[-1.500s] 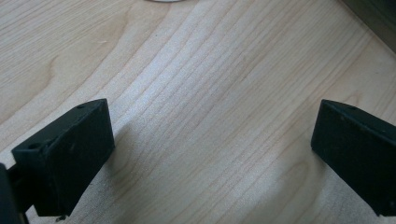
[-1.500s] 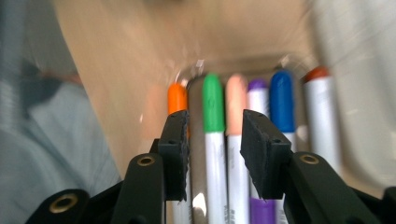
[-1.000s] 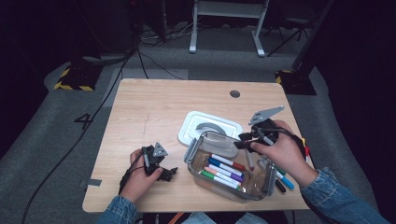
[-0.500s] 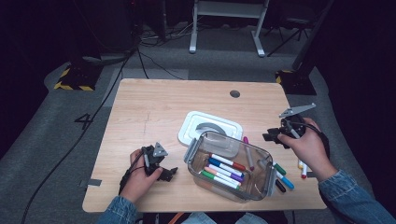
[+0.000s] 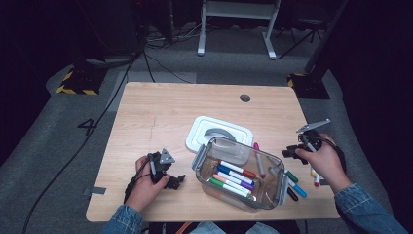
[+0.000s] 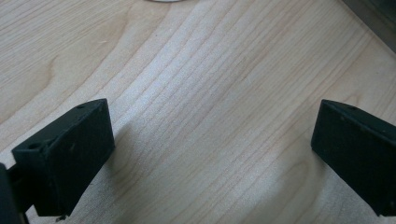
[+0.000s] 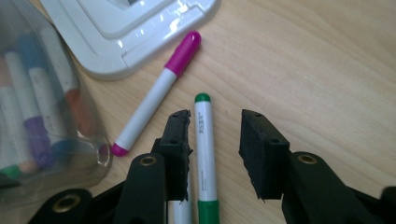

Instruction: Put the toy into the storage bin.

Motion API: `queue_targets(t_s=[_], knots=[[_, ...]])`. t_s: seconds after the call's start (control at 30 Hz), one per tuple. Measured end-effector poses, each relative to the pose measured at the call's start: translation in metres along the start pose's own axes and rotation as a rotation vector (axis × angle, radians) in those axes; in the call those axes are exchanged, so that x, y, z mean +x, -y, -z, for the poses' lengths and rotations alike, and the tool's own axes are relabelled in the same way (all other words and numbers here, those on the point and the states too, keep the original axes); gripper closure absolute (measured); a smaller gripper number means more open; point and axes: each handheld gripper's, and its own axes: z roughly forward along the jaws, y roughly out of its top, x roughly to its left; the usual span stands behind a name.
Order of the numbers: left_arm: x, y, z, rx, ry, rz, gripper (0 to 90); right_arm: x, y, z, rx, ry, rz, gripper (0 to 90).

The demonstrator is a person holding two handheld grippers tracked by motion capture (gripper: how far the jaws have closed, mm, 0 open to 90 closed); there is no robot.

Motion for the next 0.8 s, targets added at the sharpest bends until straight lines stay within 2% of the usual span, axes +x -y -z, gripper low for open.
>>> queue_targets(t_s=[0.1,0.3,0.6,0.67,0.77,0.8], knots=[[0.000,0.000,0.000,0.000,0.000,0.000,0.0,-0.001,0.008,-0.013,0.040,-0.009,-0.002,63.7],[0.000,0.000,0.000,0.000,0.000,0.000,0.0,-0.003,0.019,-0.030,0.085,-0.009,-0.002,64.2],[0.000,0.000,0.000,0.000,0.000,0.000,0.0,-0.008,0.027,-0.045,0.118,-0.003,-0.011,64.9],[0.000,0.000,0.000,0.000,0.000,0.000,0.0,-0.009,0.028,-0.048,0.125,0.005,-0.014,65.9],[0.000,0.000,0.000,0.000,0.000,-0.001,0.0,-0.010,0.028,-0.050,0.129,0.021,-0.012,75.4],[0.000,0.000,0.000,0.000,0.000,-0.001,0.0,-0.010,0.028,-0.050,0.129,0.021,-0.012,75.4]])
